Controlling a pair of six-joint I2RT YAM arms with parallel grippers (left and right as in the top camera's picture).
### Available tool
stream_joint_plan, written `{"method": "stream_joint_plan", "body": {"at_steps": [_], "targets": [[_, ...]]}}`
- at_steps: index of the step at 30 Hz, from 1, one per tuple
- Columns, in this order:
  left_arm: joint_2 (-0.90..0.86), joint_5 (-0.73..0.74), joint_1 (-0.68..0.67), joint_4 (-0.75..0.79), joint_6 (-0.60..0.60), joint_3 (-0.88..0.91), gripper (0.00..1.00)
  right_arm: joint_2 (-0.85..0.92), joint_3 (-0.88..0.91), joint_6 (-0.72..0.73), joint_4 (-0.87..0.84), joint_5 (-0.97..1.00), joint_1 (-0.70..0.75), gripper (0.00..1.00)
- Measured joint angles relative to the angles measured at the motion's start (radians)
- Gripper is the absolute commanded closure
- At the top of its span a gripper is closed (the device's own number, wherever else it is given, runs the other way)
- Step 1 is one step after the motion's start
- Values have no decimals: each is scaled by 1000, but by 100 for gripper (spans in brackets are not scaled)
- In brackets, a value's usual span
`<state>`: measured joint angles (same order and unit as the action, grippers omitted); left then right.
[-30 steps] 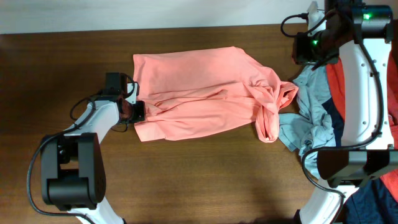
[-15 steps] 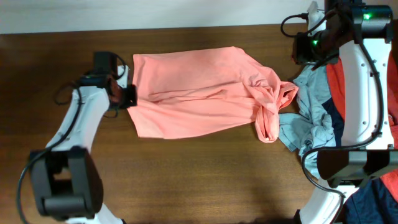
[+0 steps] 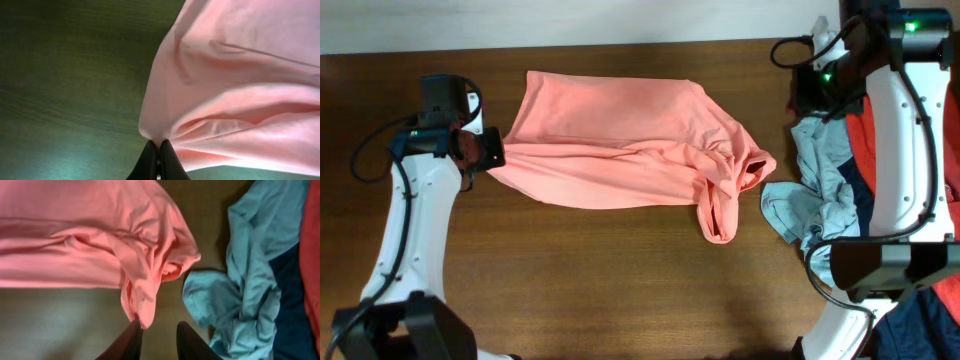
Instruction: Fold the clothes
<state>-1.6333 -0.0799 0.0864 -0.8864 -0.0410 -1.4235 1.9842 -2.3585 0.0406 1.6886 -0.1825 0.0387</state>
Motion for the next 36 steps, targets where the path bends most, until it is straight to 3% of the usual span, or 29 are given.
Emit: {"method": "stream_joint_plan", "body": {"at_steps": [11, 19, 24, 30, 36], "targets": [[24, 0, -2, -16, 0, 0, 99, -224, 105, 23, 3, -14, -56, 71], [24, 2, -2, -22, -2, 0, 99, -585, 499, 201, -42, 135, -108, 71], [24, 6, -2, -21, -5, 0, 99, -685, 842, 274, -280, 112, -108, 71], [23, 13, -2, -19, -5, 0, 99, -633, 1202, 301, -615, -7, -108, 70], [23, 12, -2, -14, -5, 0, 99, -570, 1366, 302, -825, -60, -111, 61]]}}
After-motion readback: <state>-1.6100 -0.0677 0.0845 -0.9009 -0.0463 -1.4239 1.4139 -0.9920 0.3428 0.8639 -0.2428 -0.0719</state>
